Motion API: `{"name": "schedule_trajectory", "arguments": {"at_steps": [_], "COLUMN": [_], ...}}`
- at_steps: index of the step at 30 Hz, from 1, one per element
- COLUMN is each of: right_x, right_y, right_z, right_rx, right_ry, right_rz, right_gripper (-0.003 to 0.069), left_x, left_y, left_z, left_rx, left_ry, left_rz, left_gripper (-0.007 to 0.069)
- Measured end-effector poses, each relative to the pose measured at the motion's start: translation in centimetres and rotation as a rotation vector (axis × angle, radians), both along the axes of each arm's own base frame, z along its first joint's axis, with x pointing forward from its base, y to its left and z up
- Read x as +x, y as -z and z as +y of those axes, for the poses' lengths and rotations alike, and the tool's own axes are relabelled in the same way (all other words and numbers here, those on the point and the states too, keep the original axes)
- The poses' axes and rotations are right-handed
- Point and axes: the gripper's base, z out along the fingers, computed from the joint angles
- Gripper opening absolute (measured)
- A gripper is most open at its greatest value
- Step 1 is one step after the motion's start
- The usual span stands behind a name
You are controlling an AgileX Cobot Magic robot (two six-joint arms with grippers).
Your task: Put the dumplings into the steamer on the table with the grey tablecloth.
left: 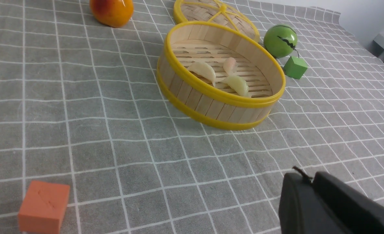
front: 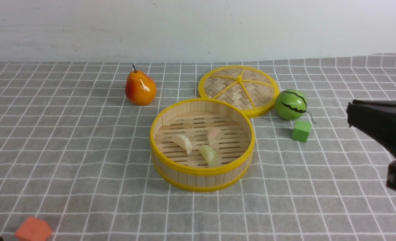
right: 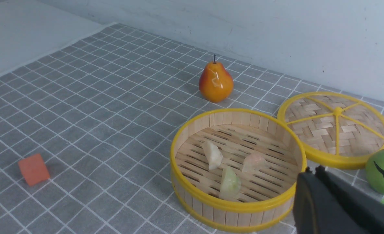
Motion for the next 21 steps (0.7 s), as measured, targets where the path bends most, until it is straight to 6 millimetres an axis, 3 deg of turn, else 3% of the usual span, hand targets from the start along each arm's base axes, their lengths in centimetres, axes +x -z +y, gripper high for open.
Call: {"name": "schedule_trajectory", "arguments": {"at_steps": [17,19,21], "right_x": [-0.1,-0.1,-0.4], "right_y": [0.2,0.3,1.7], "right_z": [-0.1,-0.1,-0.3], "right_rx": [-0.003,-0.003,-0.015], "right_ry": [0.000,0.000,0.002], "right_rz": [0.004,0.004,-0.008], "right_gripper": [-0.0009,-0.0008,-0.0008], "left_x": [0.0,0.0,0.0], "left_y": [0.0,0.0,0.0], "left_z": [0.0,0.0,0.0], "left_rx": [-0.002,-0.002,-0.002], "left_ry": [-0.001,-0.001,-0.001], "left_rz": [0.002,0.002,0.002], "left_gripper": [0.0070,0.0071,0.0074]}}
